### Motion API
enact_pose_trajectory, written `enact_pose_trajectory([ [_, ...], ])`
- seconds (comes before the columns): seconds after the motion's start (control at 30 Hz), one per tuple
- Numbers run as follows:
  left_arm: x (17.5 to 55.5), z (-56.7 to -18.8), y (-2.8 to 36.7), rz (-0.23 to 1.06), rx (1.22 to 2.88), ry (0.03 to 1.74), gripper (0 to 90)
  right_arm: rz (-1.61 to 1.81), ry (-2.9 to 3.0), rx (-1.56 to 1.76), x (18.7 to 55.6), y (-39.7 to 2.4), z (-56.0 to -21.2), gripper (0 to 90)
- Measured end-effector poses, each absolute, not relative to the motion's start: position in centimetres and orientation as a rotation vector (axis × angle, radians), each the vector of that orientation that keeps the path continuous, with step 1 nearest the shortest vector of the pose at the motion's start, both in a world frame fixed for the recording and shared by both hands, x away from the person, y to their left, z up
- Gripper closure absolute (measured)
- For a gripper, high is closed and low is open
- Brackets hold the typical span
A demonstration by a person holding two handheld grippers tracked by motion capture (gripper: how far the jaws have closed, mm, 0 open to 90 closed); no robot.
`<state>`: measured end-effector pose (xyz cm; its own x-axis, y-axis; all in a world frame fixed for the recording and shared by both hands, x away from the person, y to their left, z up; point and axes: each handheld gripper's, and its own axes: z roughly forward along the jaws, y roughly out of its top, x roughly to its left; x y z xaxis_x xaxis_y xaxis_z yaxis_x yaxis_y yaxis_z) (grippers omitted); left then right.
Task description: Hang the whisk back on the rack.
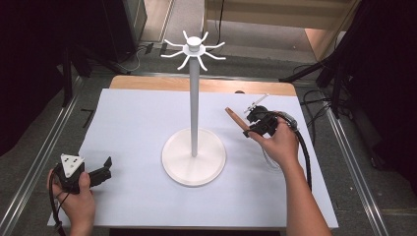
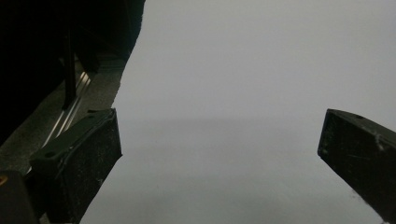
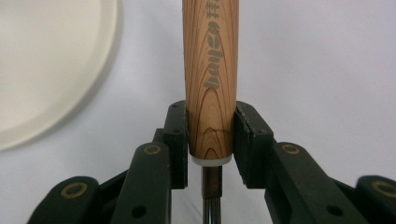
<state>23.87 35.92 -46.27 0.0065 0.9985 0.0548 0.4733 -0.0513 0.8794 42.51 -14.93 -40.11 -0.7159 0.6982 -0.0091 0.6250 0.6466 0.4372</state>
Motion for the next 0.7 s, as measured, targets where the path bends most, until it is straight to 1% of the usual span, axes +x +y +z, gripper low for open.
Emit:
enact_pose_trajectory([
  [0.2,23.9,-46.3,35.9,0.981,1.606,1.542,0.1,0.836,2.598,1.118,41.4,-16.0,-38.4,70.6],
  [0.5,23.9,-46.3,35.9,0.981,1.607,1.541,0.1,1.008,2.500,1.094,39.9,-16.4,-36.8,70.6],
  [0.7,23.9,-46.3,35.9,0.982,1.604,1.543,0.1,1.198,2.436,1.065,38.8,-16.6,-36.0,70.6],
])
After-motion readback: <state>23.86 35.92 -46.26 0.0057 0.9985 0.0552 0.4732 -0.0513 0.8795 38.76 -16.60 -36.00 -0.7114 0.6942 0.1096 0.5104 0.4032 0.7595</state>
